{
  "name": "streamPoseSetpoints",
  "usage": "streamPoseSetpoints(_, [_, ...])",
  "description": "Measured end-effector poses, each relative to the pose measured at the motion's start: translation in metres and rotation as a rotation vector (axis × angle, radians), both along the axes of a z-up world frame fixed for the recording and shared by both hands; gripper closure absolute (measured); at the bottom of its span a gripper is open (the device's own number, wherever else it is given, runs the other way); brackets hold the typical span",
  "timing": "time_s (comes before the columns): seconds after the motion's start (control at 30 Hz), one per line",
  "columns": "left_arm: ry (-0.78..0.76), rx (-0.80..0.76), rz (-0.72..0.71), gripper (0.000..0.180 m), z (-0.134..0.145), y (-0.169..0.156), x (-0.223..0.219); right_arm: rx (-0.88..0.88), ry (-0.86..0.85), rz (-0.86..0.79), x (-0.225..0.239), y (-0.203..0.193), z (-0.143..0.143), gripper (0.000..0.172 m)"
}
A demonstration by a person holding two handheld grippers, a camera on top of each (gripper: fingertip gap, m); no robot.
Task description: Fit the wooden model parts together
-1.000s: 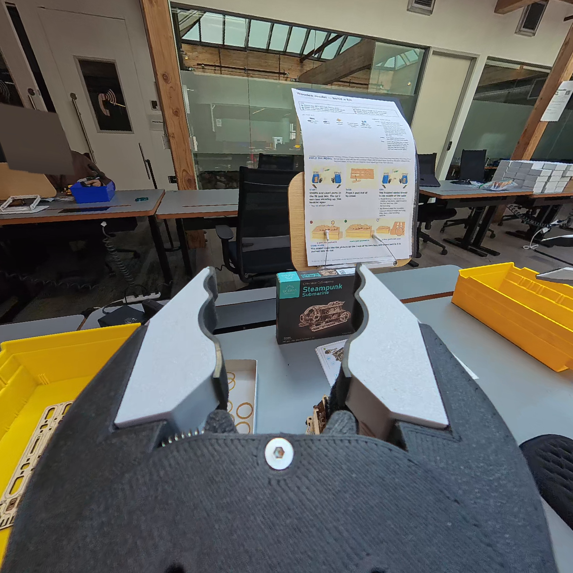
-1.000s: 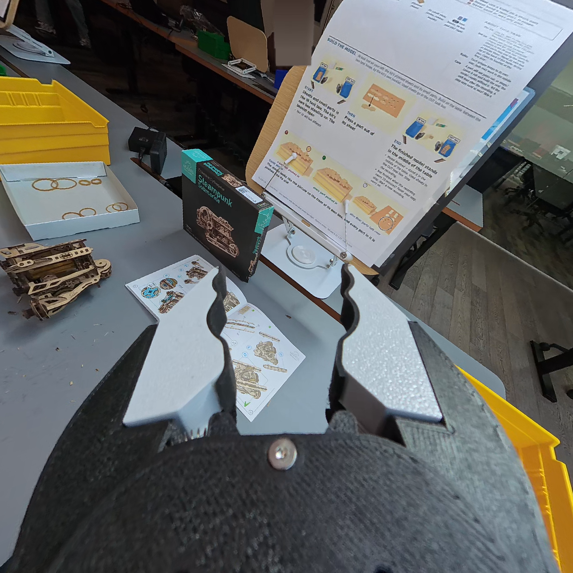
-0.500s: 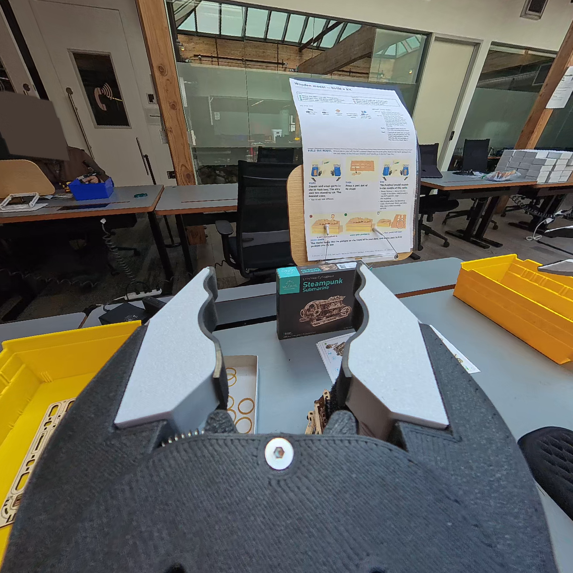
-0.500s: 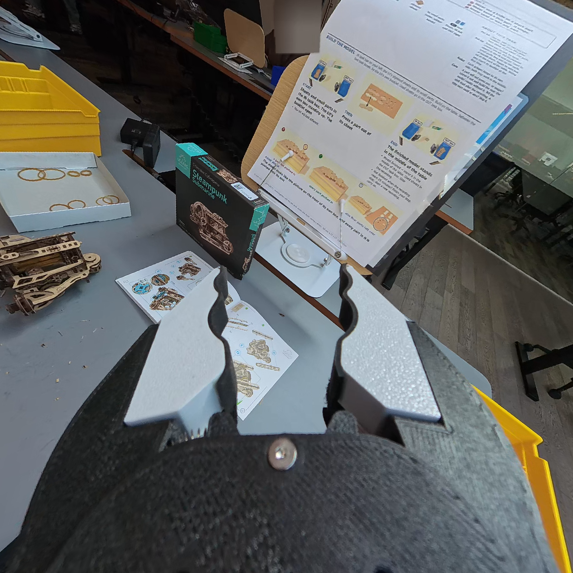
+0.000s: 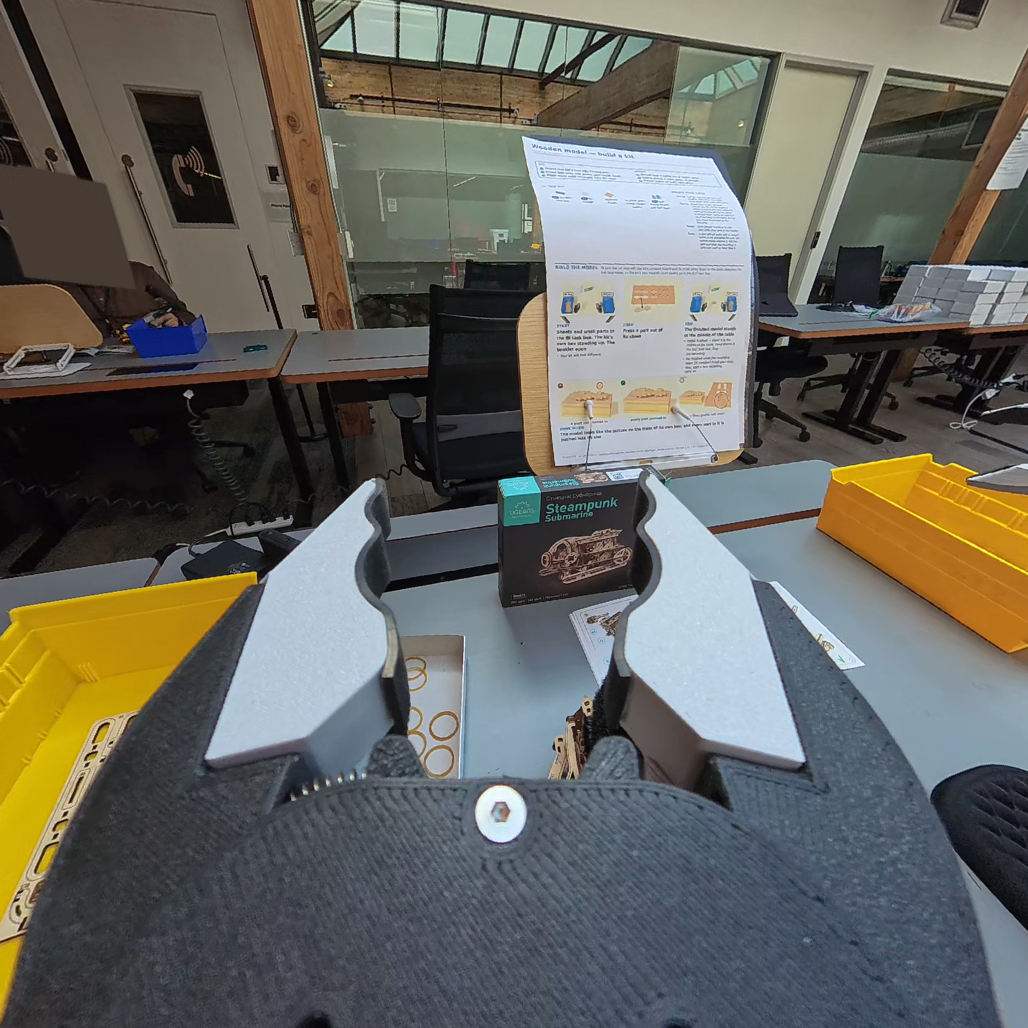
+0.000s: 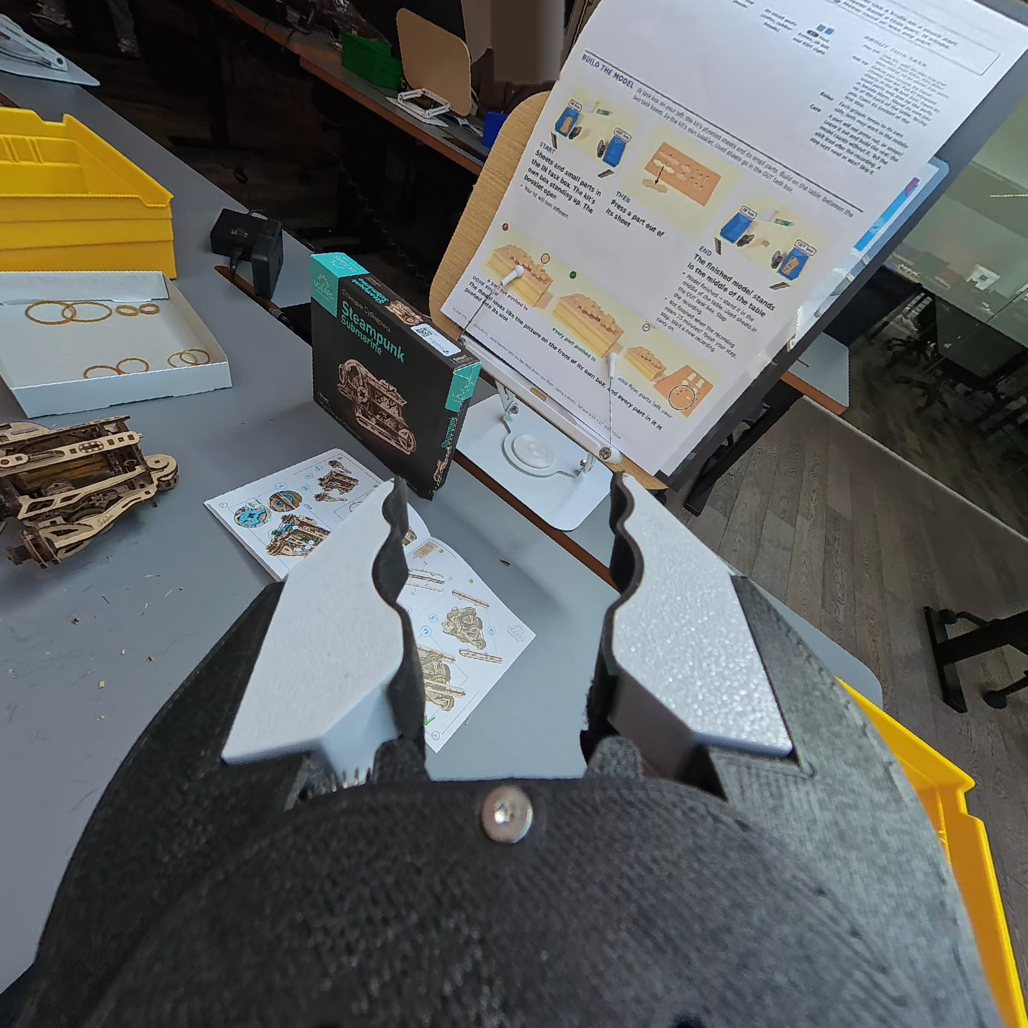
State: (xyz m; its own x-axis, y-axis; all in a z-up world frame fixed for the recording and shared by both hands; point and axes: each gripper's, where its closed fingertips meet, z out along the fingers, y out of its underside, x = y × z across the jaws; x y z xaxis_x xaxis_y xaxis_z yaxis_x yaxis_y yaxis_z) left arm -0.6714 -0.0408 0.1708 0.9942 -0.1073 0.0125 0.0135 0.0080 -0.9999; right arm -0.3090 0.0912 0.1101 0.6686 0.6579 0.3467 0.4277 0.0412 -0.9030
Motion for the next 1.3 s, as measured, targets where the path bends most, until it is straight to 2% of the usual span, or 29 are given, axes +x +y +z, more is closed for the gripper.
streamPoseSetpoints(0.3, [0.009,-0.015,-0.005,0.094,-0.003,0.001,0.002,-0.002,0.003,-0.003,0.001,0.001,0.0,0.099])
streamPoseSetpoints(0.47, [0.039,-0.077,-0.027,0.099,-0.015,0.008,0.006,-0.005,0.002,-0.004,0.002,0.001,0.0,0.099])
streamPoseSetpoints(0.57, [0.074,-0.188,-0.16,0.101,-0.042,0.022,0.022,-0.006,0.002,-0.005,0.002,0.001,0.0,0.099])
streamPoseSetpoints(0.67, [0.033,-0.417,-0.341,0.114,-0.09,0.037,0.041,-0.007,0.005,-0.004,0.002,0.001,0.0,0.099])
streamPoseSetpoints(0.77, [0.07,-0.604,-0.327,0.106,-0.13,0.049,0.039,-0.005,0.006,-0.007,0.004,0.0,0.001,0.098])
streamPoseSetpoints(0.83, [0.083,-0.664,-0.323,0.106,-0.141,0.052,0.041,-0.004,0.009,-0.008,0.005,0.0,0.002,0.099])
streamPoseSetpoints(0.97, [0.088,-0.622,-0.318,0.109,-0.132,0.055,0.045,-0.009,0.011,-0.009,0.006,0.002,0.001,0.098])
streamPoseSetpoints(1.17, [0.04,-0.426,-0.256,0.111,-0.088,0.048,0.037,-0.022,0.003,-0.008,0.004,0.005,-0.003,0.098])
streamPoseSetpoints(1.3, [0.034,-0.364,-0.229,0.11,-0.072,0.038,0.034,-0.028,-0.008,-0.007,0.003,0.005,-0.006,0.098])
